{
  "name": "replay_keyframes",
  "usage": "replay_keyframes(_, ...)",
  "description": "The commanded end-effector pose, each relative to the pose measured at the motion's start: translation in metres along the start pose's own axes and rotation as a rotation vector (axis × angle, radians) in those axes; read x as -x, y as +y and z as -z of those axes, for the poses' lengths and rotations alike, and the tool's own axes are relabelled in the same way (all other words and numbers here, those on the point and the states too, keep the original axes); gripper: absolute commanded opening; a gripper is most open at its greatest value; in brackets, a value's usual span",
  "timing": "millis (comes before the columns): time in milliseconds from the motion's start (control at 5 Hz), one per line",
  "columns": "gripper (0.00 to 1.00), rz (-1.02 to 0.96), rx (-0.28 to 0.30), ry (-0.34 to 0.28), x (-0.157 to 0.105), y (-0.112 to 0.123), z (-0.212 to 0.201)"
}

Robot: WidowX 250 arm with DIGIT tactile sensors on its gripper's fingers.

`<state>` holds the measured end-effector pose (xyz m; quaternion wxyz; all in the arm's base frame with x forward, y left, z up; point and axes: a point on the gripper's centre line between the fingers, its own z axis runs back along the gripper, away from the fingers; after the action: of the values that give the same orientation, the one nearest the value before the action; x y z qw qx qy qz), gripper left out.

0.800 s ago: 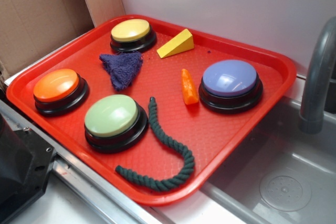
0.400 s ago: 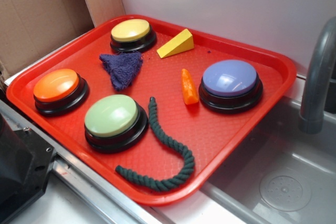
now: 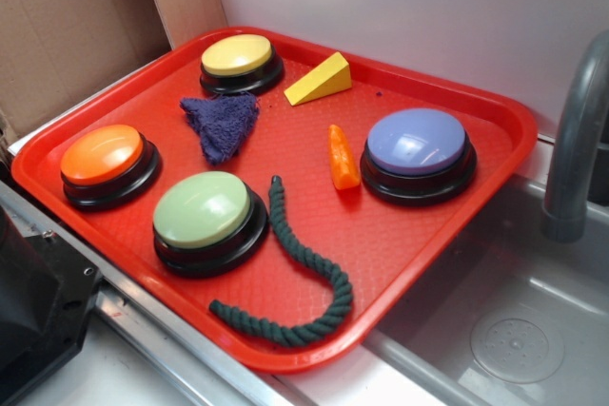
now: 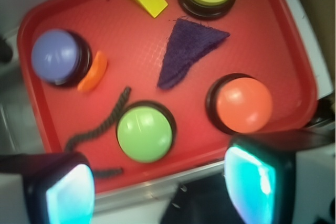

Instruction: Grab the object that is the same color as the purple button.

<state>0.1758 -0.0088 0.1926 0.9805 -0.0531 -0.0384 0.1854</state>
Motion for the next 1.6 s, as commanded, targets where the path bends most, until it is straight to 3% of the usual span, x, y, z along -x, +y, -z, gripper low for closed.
replay_keyframes(0, 1.0, -0.43, -0.047, -0.23, -0.053, 0.014, 0.065)
replay_keyframes(400, 1.0, -0.566, -0.072, -0.285, -0.092, 0.033, 0.127)
replay_keyframes(600, 1.0, -0.595, -0.105, -0.244, -0.099, 0.046, 0.144)
replay_keyframes(1000, 1.0, -0.593, -0.149, -0.234, -0.097, 0.062, 0.161)
replay_keyframes(1200, 1.0, -0.601, -0.117, -0.266, -0.098, 0.064, 0.162)
replay_keyframes(1400, 0.0, -0.606, -0.064, -0.255, -0.098, 0.064, 0.159)
